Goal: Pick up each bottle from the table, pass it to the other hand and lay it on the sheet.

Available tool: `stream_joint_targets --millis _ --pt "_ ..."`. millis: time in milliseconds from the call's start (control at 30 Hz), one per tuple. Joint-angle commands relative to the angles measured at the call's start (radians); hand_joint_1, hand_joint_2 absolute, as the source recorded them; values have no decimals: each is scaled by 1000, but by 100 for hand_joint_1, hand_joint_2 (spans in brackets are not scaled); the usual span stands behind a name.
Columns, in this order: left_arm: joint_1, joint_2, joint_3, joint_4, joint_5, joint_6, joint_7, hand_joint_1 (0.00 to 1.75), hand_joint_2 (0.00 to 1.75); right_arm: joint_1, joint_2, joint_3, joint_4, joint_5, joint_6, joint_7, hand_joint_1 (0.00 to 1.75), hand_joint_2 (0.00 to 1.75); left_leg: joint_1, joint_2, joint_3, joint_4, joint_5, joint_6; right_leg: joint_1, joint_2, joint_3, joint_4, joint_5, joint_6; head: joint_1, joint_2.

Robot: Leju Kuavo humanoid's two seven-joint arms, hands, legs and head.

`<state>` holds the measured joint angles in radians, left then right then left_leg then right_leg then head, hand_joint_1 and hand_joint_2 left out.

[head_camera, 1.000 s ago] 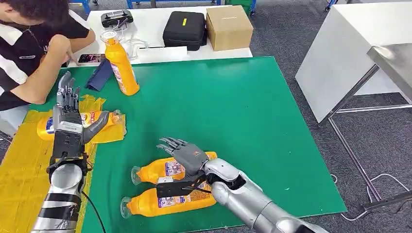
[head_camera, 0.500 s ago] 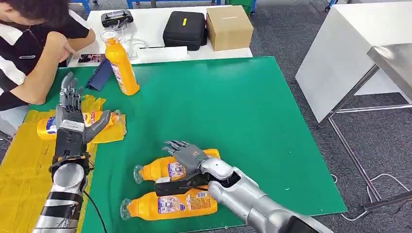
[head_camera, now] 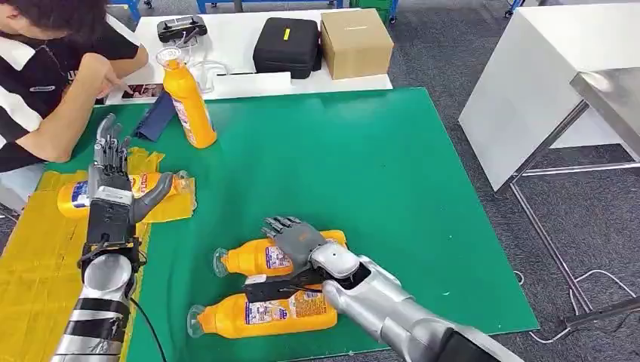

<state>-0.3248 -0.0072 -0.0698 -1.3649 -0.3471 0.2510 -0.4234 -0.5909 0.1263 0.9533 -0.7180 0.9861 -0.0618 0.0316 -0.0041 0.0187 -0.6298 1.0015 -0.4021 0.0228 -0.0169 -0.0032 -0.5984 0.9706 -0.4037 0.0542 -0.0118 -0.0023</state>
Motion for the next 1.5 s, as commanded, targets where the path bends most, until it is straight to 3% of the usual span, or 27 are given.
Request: stream_joint_targets --millis 33,333,833,1500 --pt "-19 -7 -1 61 7 -4 6 0 175 -54 4 64 117 43 2 32 0 175 2 -3 6 0 -2 -2 1 -1 6 0 -2 -3 0 0" --pt "-6 -4 13 52 7 -6 7 0 175 -56 -9 59 75 67 -1 47 0 175 2 -3 5 1 -2 -2 2 -1 6 0 -2 -3 0 0" --pt "58 3 65 -10 6 -9 7 0 175 13 -123 -24 -277 69 -18 49 0 175 1 -2 3 1 -2 -1 1 -1 4 0 -2 -2 0 0" --pt "68 -1 72 -13 5 -11 7 0 175 -5 -135 -15 -193 84 40 60 0 175 1 -1 2 0 -1 -1 1 0 2 0 -1 -1 0 0"
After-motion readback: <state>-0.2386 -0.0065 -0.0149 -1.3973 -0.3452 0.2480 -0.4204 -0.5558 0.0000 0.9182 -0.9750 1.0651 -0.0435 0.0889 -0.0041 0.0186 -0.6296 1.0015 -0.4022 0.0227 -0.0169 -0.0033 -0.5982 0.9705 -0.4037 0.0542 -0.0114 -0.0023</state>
